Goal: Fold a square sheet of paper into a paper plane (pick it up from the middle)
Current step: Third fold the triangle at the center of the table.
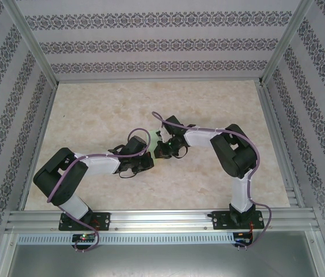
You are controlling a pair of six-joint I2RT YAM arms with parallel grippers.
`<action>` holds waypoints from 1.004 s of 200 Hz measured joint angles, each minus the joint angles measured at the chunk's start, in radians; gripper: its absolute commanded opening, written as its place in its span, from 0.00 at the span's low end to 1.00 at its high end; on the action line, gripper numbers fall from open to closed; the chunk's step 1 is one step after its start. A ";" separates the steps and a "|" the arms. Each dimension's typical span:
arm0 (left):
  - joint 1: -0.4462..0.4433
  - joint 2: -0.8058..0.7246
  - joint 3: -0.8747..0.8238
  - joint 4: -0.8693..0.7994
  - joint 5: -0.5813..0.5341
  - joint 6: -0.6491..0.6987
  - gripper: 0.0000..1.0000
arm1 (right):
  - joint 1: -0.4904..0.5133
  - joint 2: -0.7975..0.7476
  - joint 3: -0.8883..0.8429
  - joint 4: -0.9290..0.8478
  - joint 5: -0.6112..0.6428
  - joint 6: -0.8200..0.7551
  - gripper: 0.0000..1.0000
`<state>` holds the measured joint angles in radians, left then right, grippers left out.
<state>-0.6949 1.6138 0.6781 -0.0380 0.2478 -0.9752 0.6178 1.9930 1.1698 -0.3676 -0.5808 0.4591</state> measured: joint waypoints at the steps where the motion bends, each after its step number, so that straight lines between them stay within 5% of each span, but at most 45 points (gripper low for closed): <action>1: 0.000 0.000 0.000 0.000 0.000 0.000 0.00 | -0.002 0.000 0.000 0.000 0.000 -0.001 0.07; 110: 0.000 0.005 0.023 -0.040 0.001 0.001 0.00 | -0.197 0.019 0.055 0.001 0.080 -0.016 0.11; 164: 0.000 -0.001 0.110 -0.155 -0.011 0.051 0.15 | -0.201 -0.126 -0.008 0.014 0.132 0.024 0.34; 201: 0.000 -0.016 0.187 -0.158 -0.084 0.070 0.14 | -0.201 -0.196 -0.060 0.054 0.101 0.079 0.40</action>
<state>-0.6952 1.5974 0.8646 -0.1963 0.1635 -0.9054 0.4171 1.7973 1.1099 -0.3134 -0.4793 0.5385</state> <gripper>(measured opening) 0.152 0.402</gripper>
